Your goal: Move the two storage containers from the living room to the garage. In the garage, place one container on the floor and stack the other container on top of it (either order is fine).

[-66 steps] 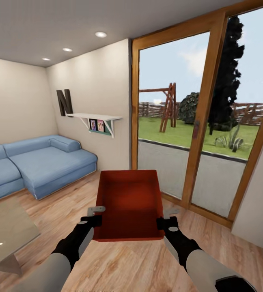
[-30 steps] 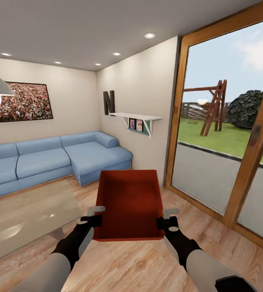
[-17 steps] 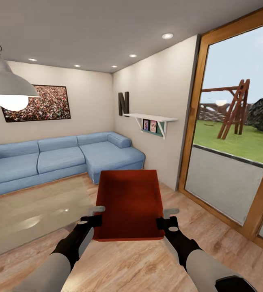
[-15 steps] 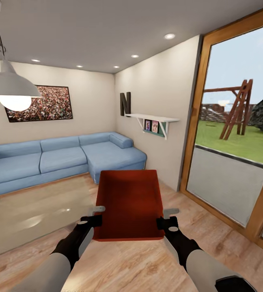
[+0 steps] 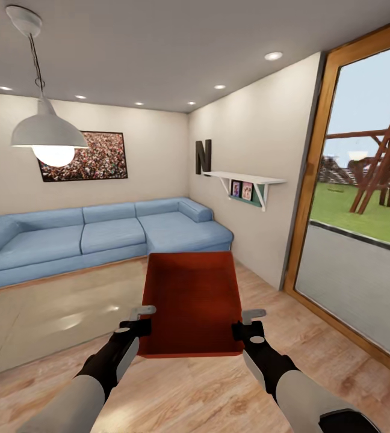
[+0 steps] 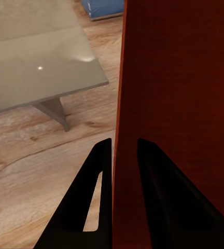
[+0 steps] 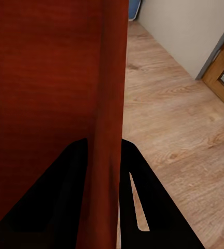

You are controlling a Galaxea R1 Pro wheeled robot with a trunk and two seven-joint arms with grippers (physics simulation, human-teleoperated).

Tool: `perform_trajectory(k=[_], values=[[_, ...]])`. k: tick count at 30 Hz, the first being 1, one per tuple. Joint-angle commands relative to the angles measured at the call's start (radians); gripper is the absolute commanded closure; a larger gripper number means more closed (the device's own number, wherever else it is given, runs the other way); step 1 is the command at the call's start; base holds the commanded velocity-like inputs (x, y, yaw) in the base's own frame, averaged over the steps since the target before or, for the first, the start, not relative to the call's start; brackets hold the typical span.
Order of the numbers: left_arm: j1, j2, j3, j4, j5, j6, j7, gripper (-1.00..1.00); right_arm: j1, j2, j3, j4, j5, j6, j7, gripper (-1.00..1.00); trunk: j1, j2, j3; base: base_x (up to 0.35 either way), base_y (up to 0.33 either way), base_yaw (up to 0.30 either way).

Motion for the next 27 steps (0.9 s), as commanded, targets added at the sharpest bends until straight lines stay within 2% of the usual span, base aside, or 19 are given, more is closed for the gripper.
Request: perform_trajectory(k=[1, 7, 27], values=[[-0.001, 0.002, 0.023, -0.006, -0.018, 0.007, 0.016, 1.00, -0.001, -0.005, -0.013, 0.003, 0.001, -0.001, -0.007, 1.00, 0.000, -0.001, -0.002, 0.000, 0.000, 0.042], [-0.001, 0.002, 0.023, -0.006, -0.018, 0.007, 0.016, 1.00, -0.001, -0.003, -0.013, 0.004, 0.001, 0.003, -0.007, 1.00, 0.000, -0.001, -0.001, 0.000, 0.000, 0.091], [-0.001, 0.002, 0.023, -0.006, -0.018, 0.007, 0.016, 1.00, -0.001, -0.004, -0.013, 0.004, 0.001, 0.004, -0.006, 1.00, 0.000, -0.001, 0.009, 0.000, 0.000, 0.284]])
